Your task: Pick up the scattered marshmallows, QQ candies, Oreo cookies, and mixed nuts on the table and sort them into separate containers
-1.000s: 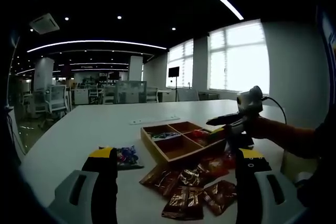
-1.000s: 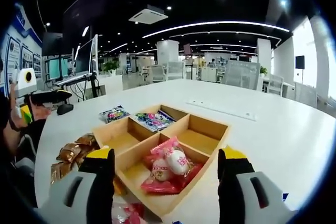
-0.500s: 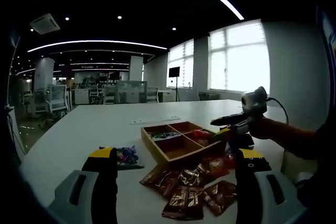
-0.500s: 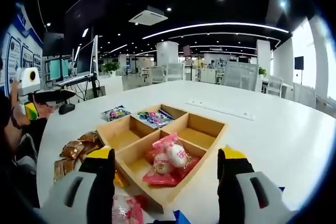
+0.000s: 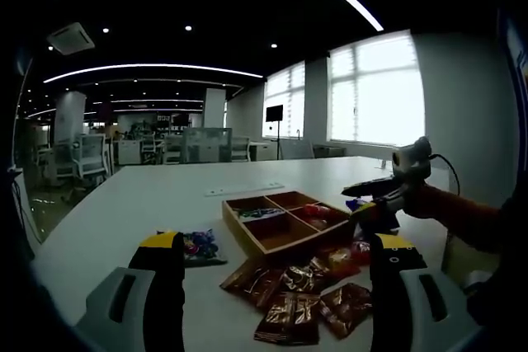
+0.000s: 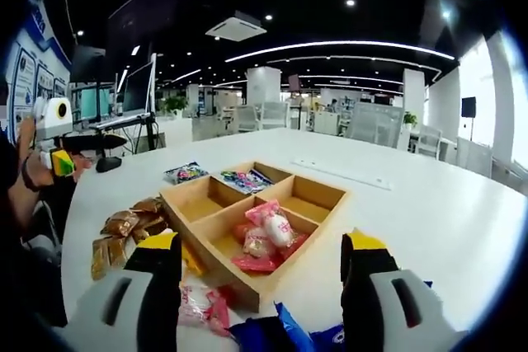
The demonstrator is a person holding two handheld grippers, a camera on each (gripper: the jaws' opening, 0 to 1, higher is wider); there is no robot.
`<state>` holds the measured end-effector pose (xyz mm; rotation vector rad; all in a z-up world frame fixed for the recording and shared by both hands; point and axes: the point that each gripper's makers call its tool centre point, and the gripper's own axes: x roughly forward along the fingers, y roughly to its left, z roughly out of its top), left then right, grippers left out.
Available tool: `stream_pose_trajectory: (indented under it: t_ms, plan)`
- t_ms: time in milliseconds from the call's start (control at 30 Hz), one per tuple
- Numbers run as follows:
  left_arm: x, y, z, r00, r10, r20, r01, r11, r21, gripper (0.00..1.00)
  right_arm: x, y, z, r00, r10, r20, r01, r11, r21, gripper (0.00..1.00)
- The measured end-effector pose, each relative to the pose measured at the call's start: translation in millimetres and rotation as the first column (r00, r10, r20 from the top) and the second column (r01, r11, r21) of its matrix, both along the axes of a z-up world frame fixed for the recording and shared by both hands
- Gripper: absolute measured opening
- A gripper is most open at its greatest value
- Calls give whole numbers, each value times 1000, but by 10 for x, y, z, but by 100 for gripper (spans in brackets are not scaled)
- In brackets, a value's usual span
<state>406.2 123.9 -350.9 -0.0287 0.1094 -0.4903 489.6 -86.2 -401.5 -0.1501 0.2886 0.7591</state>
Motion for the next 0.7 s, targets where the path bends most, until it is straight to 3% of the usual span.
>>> stream_pose_trajectory:
  t_ms: [700]
  plan:
    - [-3,16,27,1000,5,3,-5,1000,7,97,-418,-116,90,1000,25,7,-26,999,27,75]
